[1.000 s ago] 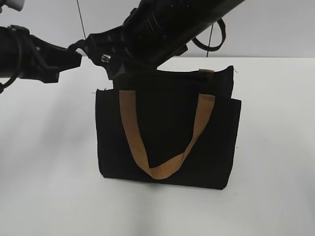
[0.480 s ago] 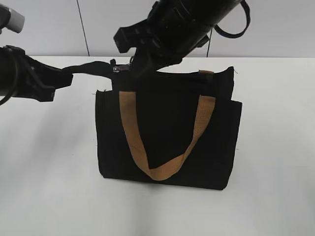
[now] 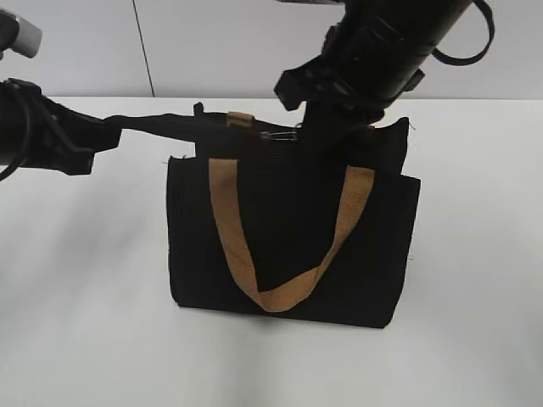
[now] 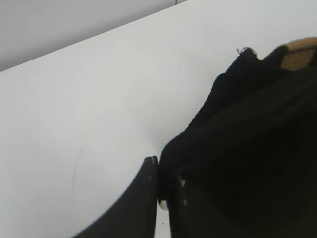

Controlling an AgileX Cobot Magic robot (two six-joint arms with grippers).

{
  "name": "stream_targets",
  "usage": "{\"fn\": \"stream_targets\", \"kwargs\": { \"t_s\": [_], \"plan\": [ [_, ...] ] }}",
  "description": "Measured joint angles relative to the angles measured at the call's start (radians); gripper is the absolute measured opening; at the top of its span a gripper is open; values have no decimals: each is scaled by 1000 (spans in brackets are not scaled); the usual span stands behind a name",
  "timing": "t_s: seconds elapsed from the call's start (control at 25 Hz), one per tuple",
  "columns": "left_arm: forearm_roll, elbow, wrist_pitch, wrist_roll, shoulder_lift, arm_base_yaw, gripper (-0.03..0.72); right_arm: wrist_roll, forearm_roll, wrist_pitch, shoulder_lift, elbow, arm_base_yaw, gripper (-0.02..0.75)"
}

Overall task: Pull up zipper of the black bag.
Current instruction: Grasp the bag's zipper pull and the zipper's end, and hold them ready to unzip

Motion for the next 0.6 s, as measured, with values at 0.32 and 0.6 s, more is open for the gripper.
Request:
{"fn": "stream_targets", "kwargs": {
  "t_s": [0.32, 0.6],
  "plan": [
    [0, 0, -7, 0, 0, -1, 20, 1, -110, 97, -58, 0, -49, -15],
    [4, 0, -14, 0, 0, -3, 20, -3, -200, 115, -70, 0, -76, -15]
  ]
}}
